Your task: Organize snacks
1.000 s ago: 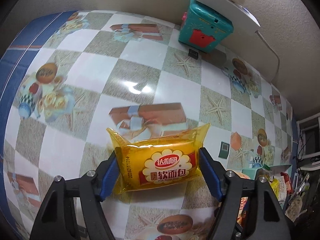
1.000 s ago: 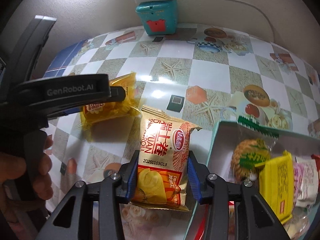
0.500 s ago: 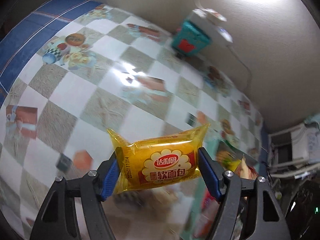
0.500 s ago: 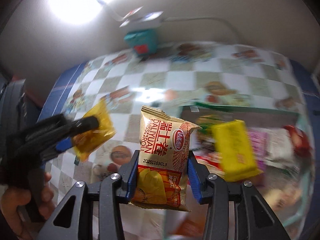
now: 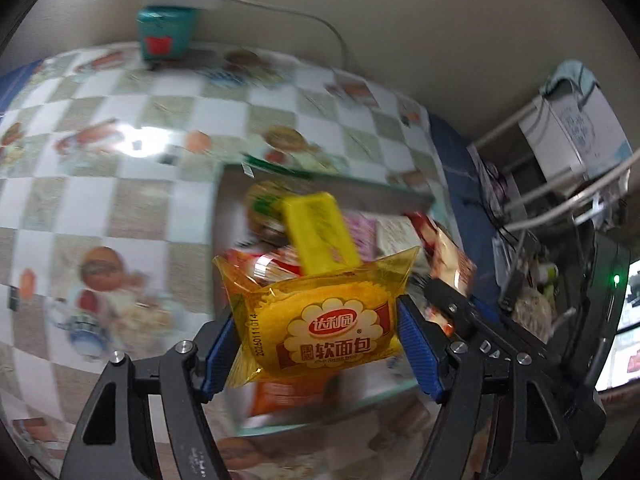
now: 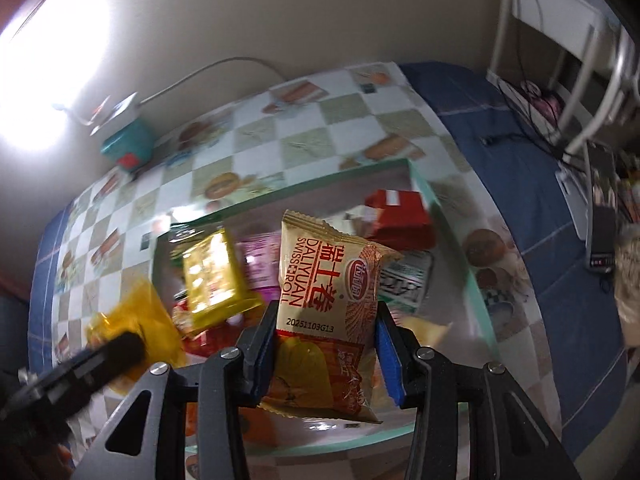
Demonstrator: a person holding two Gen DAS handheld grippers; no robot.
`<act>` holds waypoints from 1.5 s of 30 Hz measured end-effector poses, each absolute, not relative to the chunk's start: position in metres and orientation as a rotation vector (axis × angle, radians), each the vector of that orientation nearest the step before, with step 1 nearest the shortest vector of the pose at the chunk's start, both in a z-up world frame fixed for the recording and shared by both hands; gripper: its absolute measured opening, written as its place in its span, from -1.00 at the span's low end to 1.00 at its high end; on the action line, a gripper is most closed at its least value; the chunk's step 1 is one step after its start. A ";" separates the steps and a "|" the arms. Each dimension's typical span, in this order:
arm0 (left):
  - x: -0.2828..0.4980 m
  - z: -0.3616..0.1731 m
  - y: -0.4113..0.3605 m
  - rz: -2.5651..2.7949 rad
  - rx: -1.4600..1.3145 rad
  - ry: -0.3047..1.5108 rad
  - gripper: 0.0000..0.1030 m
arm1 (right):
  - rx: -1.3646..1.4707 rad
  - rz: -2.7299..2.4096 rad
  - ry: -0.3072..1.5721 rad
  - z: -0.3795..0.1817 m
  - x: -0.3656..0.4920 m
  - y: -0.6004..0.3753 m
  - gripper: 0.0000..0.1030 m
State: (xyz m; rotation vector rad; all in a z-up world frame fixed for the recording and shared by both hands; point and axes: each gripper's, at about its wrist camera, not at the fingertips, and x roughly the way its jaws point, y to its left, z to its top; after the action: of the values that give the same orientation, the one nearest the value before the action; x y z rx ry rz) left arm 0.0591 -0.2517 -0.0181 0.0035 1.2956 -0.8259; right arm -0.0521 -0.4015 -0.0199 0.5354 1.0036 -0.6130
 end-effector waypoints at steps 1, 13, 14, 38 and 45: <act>0.057 -0.022 -0.258 -0.836 -0.002 1.311 0.46 | 0.549 -0.610 1.000 -0.022 -0.053 -0.405 -0.08; 0.056 -0.029 -0.253 -0.843 -0.082 1.368 0.66 | 0.628 -0.571 0.975 -0.029 -0.054 -0.413 0.27; 0.055 -0.026 -0.250 -0.840 -0.080 1.359 0.66 | 0.630 -0.577 0.974 -0.028 -0.055 -0.412 0.27; 0.019 -0.009 -0.126 -0.440 0.171 1.052 0.93 | 0.444 -0.517 0.917 -0.006 -0.099 -0.314 1.00; 0.005 -0.002 -0.106 -0.391 0.206 0.988 0.93 | 0.399 -0.514 0.925 -0.004 -0.106 -0.292 1.00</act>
State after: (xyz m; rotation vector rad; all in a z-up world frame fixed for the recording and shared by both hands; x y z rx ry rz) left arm 0.0054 -0.1063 -0.0020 0.2055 0.9878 -0.3908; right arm -0.1063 -0.2918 -0.0041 0.3989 0.9250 -0.5144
